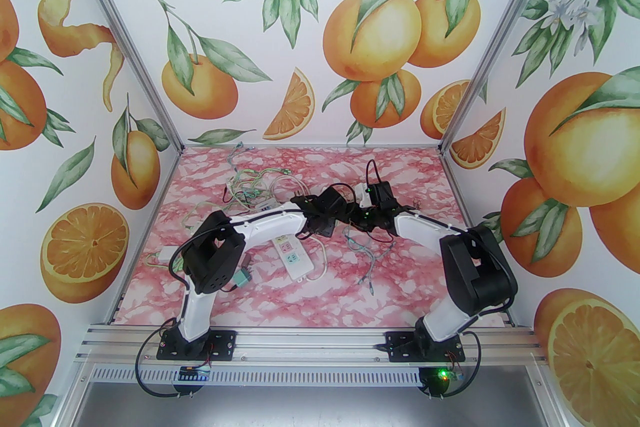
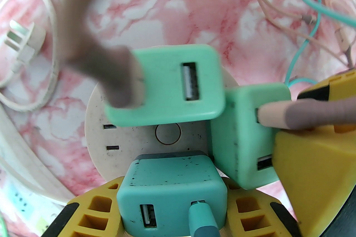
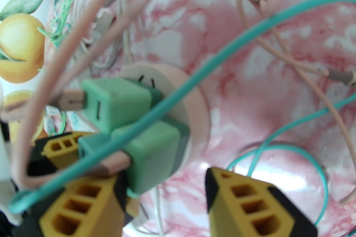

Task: Pull the plug off the socket

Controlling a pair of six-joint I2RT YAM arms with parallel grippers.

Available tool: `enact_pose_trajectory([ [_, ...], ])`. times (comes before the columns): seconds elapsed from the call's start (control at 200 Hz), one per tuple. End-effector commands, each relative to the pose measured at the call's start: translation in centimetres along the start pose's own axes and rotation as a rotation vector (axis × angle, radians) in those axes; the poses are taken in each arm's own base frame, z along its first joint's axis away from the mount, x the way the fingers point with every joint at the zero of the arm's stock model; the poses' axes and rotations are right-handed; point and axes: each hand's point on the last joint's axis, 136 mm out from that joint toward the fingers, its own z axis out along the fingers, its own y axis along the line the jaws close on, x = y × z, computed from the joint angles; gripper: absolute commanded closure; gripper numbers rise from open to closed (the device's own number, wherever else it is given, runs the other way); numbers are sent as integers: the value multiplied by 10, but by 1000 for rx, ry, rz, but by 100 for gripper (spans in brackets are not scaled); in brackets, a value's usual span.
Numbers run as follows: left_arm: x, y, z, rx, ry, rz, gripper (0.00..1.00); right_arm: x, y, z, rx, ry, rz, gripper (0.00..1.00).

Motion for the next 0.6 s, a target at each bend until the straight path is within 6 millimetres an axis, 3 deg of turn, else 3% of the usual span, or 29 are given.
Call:
enact_pose_trajectory([
  [0.0,-35,-28,-33,180,-113,-90,68,62,-64,9,229,180,84,50],
  [0.28,-34,-27,-32,102,-110,-27,68,64,-65,10,231,182,88,50],
  [0.595,-29,-41,-29,16,-100,92,69,63,-65,9,231,181,88,50],
])
